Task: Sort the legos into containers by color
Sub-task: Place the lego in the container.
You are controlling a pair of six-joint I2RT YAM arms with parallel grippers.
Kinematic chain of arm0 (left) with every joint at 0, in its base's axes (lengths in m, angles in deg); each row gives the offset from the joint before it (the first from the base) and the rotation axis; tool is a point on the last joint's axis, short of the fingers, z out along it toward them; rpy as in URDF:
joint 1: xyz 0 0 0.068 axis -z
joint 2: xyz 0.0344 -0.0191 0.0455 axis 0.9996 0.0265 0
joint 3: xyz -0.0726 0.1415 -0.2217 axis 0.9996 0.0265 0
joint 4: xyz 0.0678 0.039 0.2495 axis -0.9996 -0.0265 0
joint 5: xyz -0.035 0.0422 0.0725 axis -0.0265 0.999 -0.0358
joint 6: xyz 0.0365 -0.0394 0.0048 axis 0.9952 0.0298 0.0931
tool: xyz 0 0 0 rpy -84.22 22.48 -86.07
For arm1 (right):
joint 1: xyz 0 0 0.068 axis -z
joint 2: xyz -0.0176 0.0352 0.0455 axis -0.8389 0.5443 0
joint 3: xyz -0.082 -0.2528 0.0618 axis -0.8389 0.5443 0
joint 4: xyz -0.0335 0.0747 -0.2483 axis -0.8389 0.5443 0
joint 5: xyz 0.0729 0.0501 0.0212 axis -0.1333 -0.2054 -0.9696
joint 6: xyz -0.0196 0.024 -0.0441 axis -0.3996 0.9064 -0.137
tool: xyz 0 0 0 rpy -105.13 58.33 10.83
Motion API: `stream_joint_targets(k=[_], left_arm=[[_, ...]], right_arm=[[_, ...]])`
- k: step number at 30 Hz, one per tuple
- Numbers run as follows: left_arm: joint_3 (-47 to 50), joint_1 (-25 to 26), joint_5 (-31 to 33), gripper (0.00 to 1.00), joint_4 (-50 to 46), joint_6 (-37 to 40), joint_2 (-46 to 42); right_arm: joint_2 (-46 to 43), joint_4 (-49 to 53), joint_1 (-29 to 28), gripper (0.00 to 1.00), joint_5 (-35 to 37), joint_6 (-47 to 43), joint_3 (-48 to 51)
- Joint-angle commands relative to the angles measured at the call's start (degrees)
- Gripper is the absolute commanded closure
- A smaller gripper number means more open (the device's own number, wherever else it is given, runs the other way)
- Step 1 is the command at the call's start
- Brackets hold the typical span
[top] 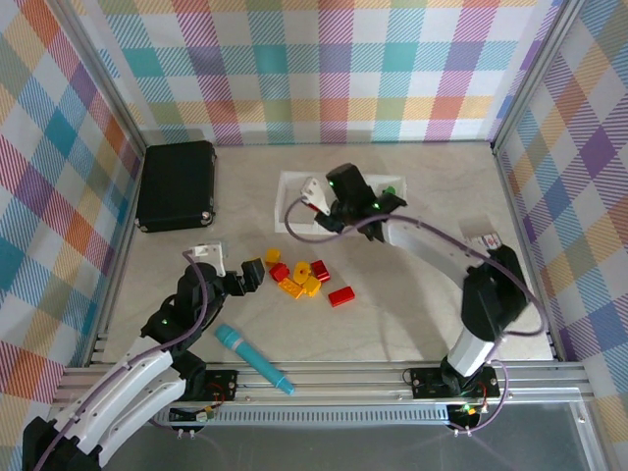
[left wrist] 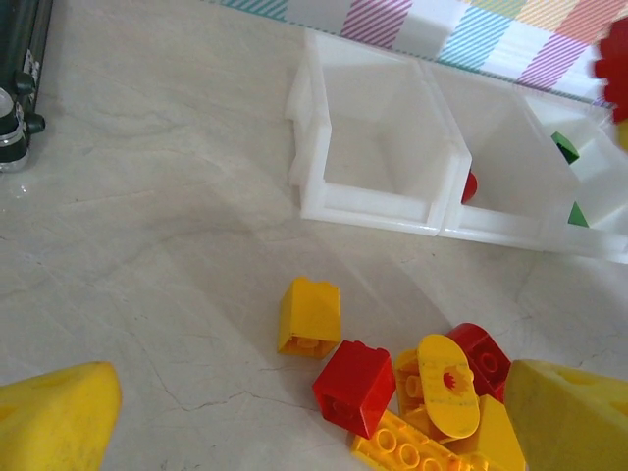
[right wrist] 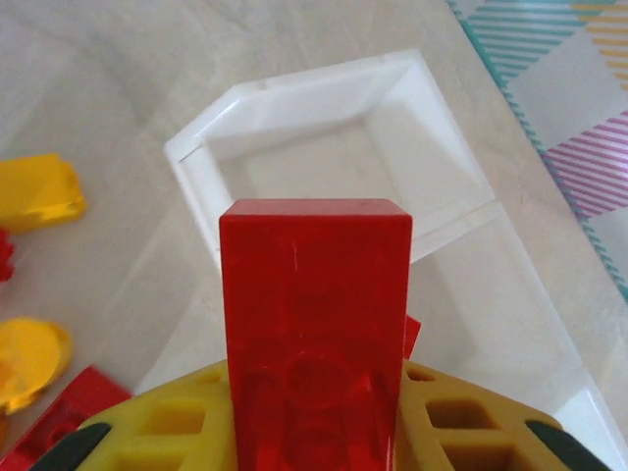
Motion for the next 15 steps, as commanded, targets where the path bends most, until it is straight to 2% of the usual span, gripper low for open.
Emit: stream_joint_targets(k=[1, 9, 15], left_arm=[[-1.34, -0.16, 0.88, 0.0, -2.85, -0.78, -2.14], [-0.89, -0.16, 0.98, 0.0, -3.12, -0.66, -3.53], [-0.98, -0.16, 0.6, 0.0, -2.4, -0.85, -2.67]], right_arm=[[5.57, 9.58, 2.22, 0.85, 2.3, 10.4, -8.83], [14.36, 16.19, 6.65, 0.81, 1.27, 20.95, -19.76], [18.71, 18.58, 8.05, 0.77, 0.95, 22.79, -22.31]])
